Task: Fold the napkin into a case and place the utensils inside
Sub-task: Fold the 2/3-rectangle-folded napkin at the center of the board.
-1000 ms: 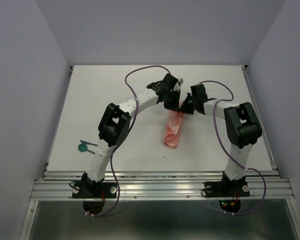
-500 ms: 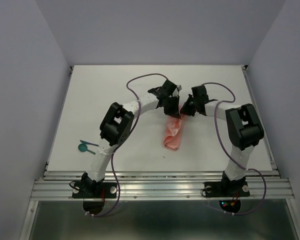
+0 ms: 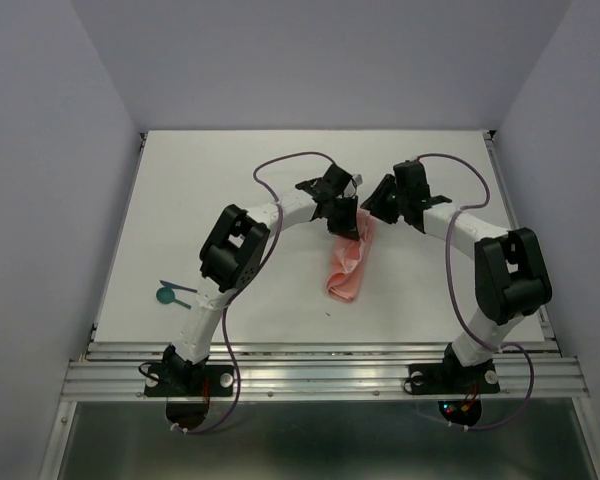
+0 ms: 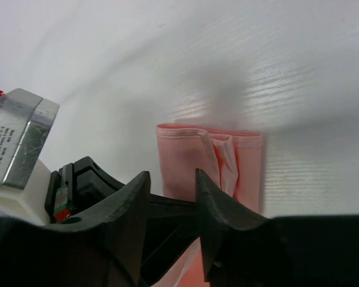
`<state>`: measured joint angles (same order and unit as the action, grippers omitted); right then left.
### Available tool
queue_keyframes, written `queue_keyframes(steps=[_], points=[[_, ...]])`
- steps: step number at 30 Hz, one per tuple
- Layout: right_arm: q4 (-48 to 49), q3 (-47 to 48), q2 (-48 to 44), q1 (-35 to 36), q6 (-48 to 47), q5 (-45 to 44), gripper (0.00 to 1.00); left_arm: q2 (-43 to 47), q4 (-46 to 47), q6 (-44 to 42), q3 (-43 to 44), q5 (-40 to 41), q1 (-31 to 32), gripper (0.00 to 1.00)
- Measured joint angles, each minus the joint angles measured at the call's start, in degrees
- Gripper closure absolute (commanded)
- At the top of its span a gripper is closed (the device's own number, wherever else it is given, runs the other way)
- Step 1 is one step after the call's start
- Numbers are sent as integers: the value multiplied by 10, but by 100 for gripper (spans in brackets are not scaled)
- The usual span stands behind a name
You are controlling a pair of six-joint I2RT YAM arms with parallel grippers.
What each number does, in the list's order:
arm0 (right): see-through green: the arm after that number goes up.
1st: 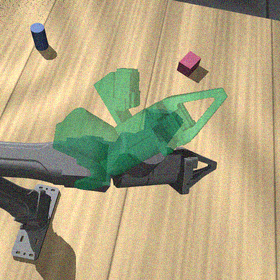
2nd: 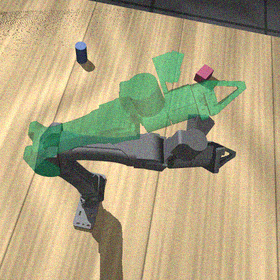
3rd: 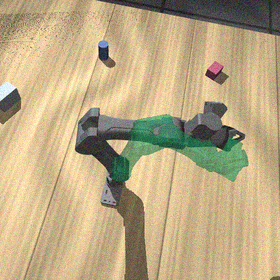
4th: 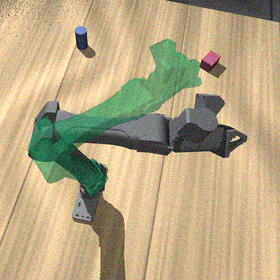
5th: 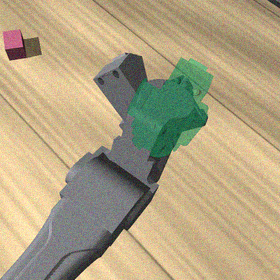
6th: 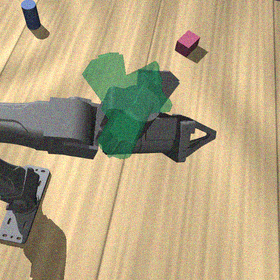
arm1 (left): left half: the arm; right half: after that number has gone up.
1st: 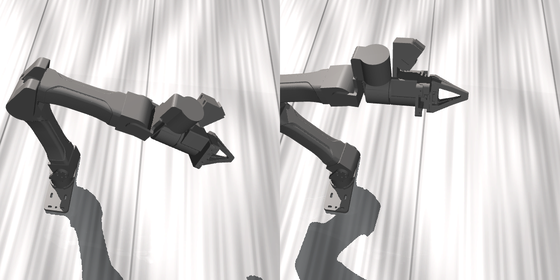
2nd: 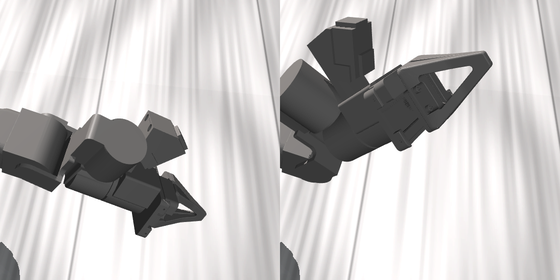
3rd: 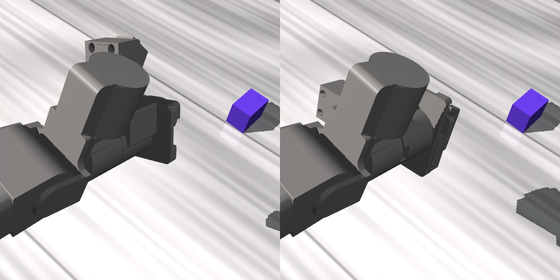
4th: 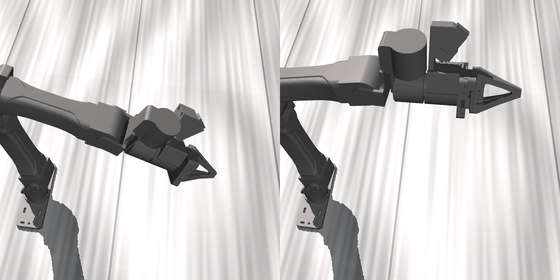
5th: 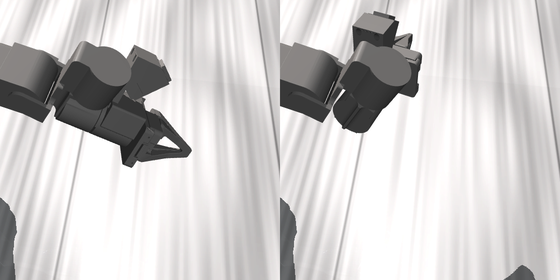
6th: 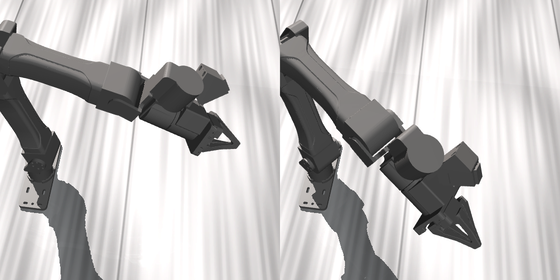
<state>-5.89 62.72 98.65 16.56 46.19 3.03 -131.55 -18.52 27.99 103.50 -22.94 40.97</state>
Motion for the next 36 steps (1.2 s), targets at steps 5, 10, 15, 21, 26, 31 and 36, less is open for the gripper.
queue_keyframes(steps=[5,10,15,21,26,31,36], points=[[-1,-10,-18,-6,-7,-10,31,-2,5,0,0,-8,-2,100],[-14,-35,-14,-19,-19,3,21,-5,7,-5,0,-9,-2,100],[-18,-37,0,-24,-29,26,25,-5,13,-14,-6,-11,-2,100],[-10,-37,39,-28,-28,59,34,-4,23,-31,-16,-28,-3,100],[-1,-34,48,-31,-26,77,46,-4,22,-50,-16,-37,-3,100],[1,-34,56,-31,-24,84,52,-4,22,-61,-16,-43,-3,100],[5,-34,57,-31,-22,90,52,-4,22,-75,-16,-48,-3,100]])
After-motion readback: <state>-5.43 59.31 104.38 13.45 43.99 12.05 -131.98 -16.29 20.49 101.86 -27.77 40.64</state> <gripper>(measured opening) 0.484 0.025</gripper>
